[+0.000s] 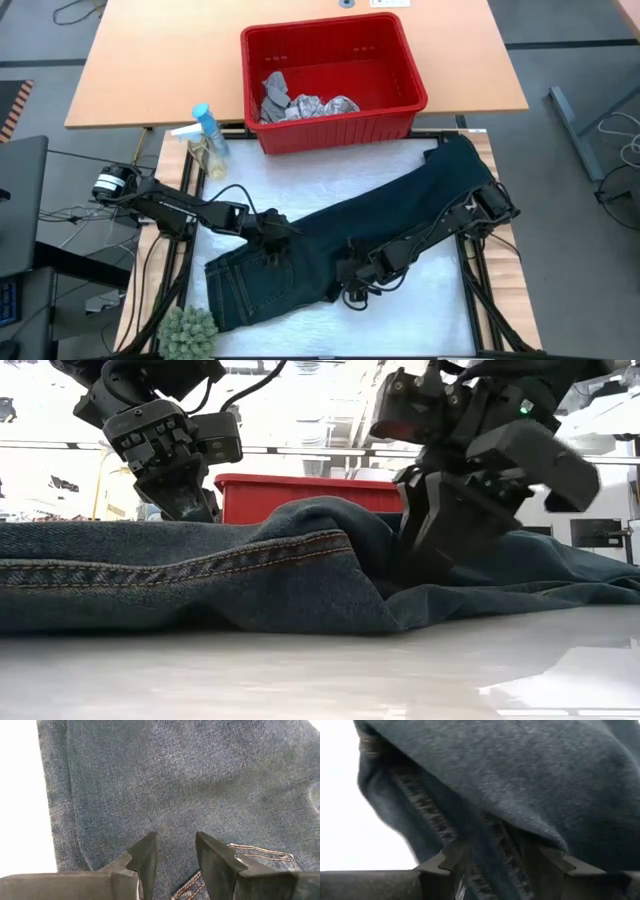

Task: Fold Laundry from Bin
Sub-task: Fold the blue jeans

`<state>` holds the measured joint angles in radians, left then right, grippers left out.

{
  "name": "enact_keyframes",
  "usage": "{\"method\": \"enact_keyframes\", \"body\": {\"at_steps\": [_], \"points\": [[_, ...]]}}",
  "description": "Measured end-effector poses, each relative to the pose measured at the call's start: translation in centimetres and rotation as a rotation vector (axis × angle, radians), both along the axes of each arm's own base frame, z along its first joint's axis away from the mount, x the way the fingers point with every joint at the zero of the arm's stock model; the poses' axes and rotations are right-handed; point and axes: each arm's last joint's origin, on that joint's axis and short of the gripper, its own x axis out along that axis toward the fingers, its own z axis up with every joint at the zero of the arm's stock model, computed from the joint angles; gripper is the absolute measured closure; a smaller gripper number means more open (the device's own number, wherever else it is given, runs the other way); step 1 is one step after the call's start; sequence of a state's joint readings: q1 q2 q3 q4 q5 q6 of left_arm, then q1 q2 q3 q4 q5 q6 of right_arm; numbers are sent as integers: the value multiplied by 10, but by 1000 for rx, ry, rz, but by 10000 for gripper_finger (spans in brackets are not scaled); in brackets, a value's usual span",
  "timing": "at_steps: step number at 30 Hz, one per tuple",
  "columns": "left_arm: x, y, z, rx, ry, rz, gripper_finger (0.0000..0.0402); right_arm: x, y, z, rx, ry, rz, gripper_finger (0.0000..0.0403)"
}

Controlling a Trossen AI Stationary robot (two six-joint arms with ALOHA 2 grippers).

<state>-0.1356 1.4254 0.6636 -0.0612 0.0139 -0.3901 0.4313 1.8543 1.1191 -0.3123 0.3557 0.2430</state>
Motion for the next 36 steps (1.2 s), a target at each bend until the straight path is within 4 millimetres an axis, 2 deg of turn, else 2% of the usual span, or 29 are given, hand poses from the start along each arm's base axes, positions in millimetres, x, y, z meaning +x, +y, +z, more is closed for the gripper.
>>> {"method": "enact_keyframes", "body": {"at_steps": [17,25,31,33,36], "points": [[0,0,0,-2,1,7,278,-6,-3,-3,-22,65,-22,386],[0,1,0,29,-2,12,278,-9,15,17,-14,134,0,387],[0,1,0,42,-4,1,278,-15,30,21,-20,120,44,383],[0,1,0,40,-4,0,278,-12,31,23,-65,68,49,356],[0,1,0,36,-3,-3,278,-4,29,25,-104,16,112,294]]}}
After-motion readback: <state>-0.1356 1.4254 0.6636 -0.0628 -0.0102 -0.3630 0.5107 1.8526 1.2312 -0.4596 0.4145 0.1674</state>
